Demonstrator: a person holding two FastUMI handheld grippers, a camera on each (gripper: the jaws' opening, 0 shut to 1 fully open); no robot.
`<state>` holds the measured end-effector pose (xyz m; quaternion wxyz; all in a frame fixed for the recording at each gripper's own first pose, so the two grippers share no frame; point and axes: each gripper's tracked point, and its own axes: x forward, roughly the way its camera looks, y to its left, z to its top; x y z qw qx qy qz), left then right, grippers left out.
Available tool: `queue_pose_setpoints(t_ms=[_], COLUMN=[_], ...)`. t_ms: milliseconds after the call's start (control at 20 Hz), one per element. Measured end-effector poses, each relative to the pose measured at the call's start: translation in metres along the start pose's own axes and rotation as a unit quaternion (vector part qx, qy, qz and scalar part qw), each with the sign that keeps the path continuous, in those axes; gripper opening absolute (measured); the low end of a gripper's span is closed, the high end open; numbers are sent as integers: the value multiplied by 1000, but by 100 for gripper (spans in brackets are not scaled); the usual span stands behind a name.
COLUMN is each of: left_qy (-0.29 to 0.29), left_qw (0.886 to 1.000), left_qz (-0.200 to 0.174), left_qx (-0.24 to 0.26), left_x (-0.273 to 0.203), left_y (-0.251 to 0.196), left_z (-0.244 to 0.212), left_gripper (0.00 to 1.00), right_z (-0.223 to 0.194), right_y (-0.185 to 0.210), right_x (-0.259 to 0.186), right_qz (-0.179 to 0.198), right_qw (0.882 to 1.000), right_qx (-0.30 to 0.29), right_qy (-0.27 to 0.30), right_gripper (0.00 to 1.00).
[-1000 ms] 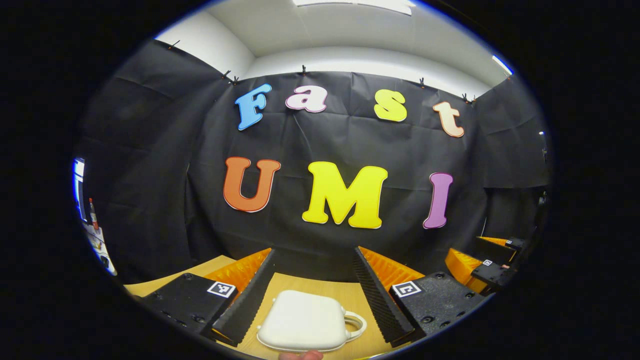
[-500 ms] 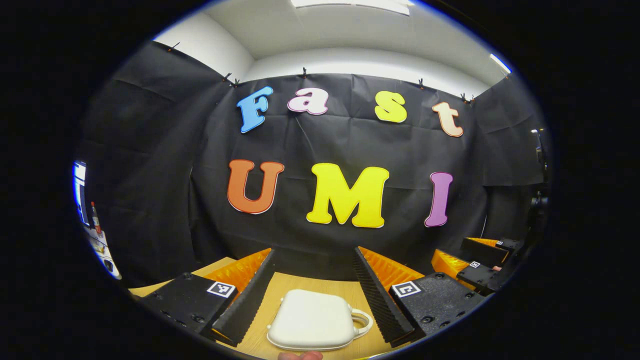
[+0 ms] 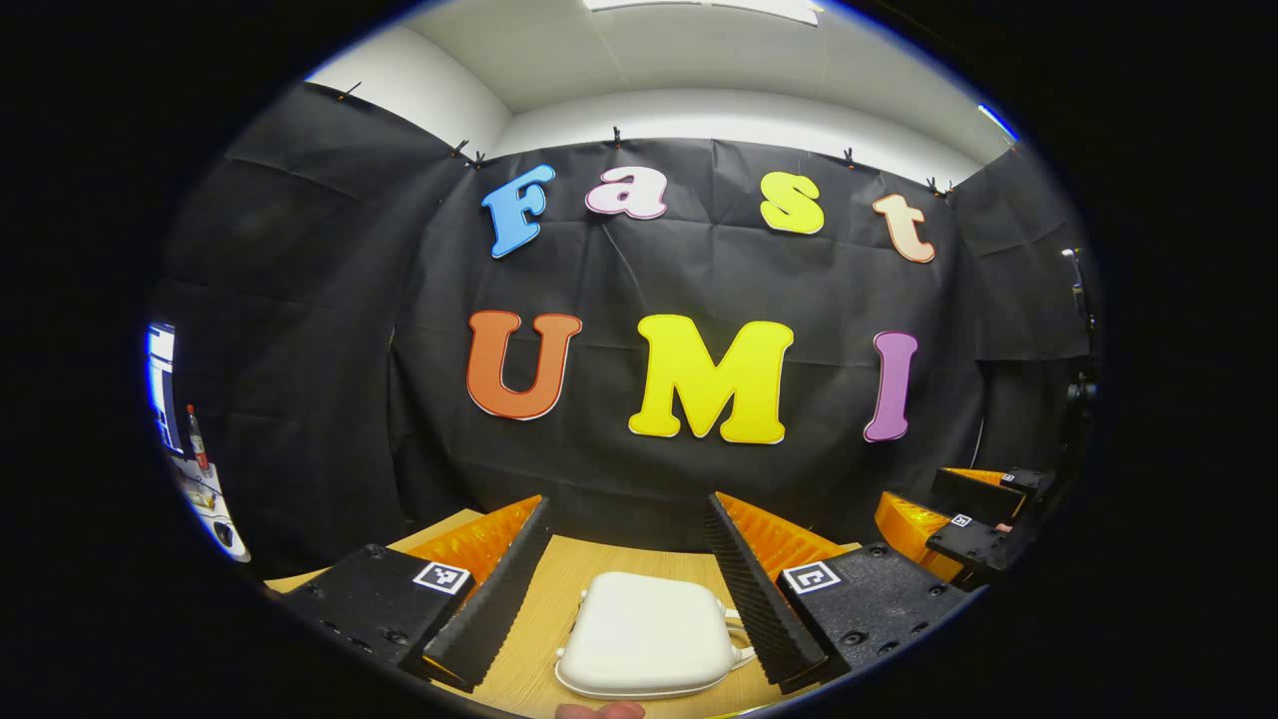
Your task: First open the suitcase, pack the skin care products into it, and then close the suitcase.
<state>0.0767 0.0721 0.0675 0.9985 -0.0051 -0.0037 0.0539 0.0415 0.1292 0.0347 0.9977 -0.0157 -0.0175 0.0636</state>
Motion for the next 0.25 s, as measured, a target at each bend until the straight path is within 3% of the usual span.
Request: queue_pose_setpoints(t_ms=[250], left_qy=[10], left_qw=[1000], left_qz=[-7], left_qx=[2], left_x=[1], left_y=[1], left_z=[-7], left_gripper=[98], right_z=[-7], right_y=[0], right_x=[-4], right_qz=[-10], right_qw=[1000], right_qx=[2], right_qy=[7], right_gripper=[79])
